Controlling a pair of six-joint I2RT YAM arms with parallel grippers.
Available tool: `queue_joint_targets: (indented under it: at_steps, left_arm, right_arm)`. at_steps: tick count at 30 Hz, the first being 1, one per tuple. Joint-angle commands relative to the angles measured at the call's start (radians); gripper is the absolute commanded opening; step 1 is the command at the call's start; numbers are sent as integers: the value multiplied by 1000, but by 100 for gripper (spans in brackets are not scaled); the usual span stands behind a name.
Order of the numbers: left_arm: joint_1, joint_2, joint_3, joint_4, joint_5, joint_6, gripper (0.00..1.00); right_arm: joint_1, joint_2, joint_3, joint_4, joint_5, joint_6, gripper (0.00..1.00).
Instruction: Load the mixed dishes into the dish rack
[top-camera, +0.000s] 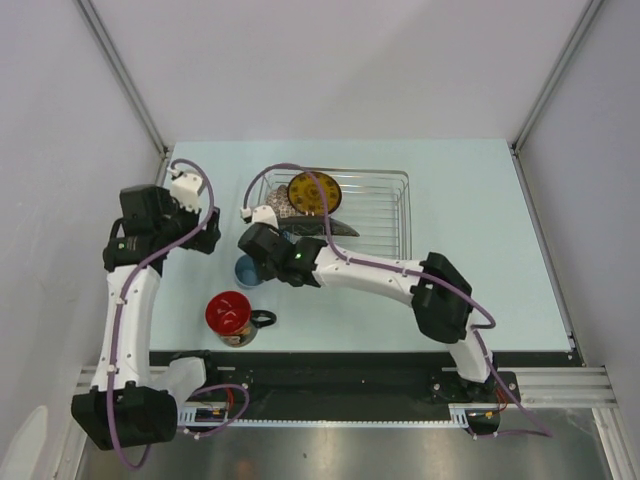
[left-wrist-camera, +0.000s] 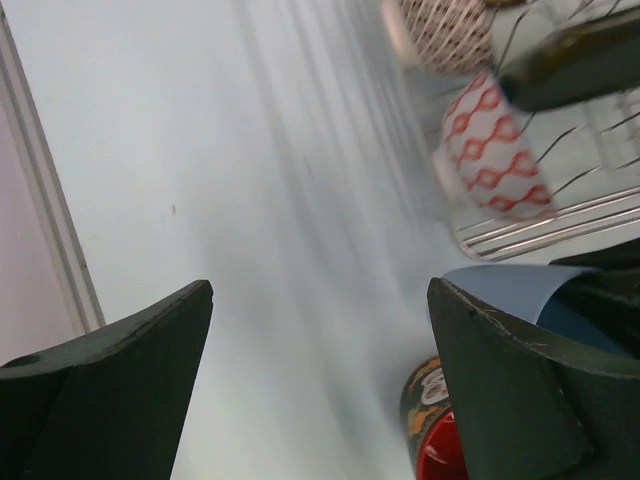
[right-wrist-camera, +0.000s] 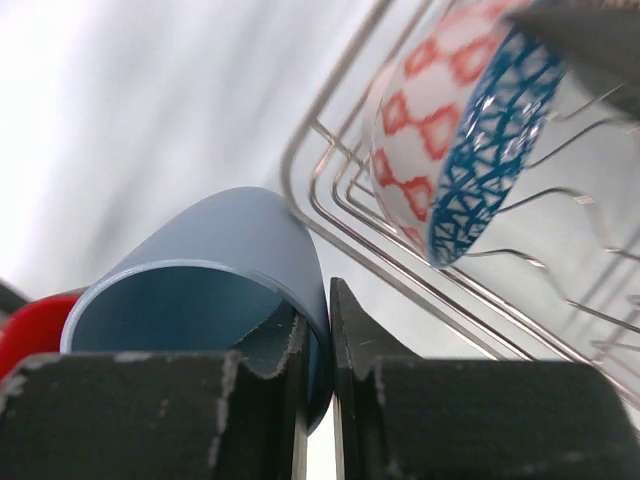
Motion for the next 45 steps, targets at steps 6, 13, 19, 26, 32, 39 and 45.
queue_joint_targets:
  at_steps: [6, 13, 19, 26, 32, 39, 45]
  left_arm:
    - [7, 67, 332, -70, 342, -177, 95]
    - [7, 78, 509, -3, 716, -356, 98]
    - [-13, 78, 229, 1235, 1111, -1425, 100]
    - [-186, 323, 141, 2440, 1044, -2456, 100]
    - [-228, 343, 84, 2348, 1077, -2351, 100]
    - [-309, 311, 12, 2226, 1100, -2221, 100]
    - [-364, 253, 4, 1881, 1094, -1933, 100]
  right_arm:
    - [3, -354, -35, 92, -64, -81, 0]
    - [-186, -776, -352, 211, -380, 51, 0]
    - [-358, -992, -558, 239, -540, 147, 0]
    - [-470, -991, -647, 463, -744, 338, 0]
    - [-511, -962, -667, 630, -845, 471, 0]
    - [-534, -925, -683, 730, -867, 551, 0]
    - [-530, -868, -686, 836, -874, 608, 0]
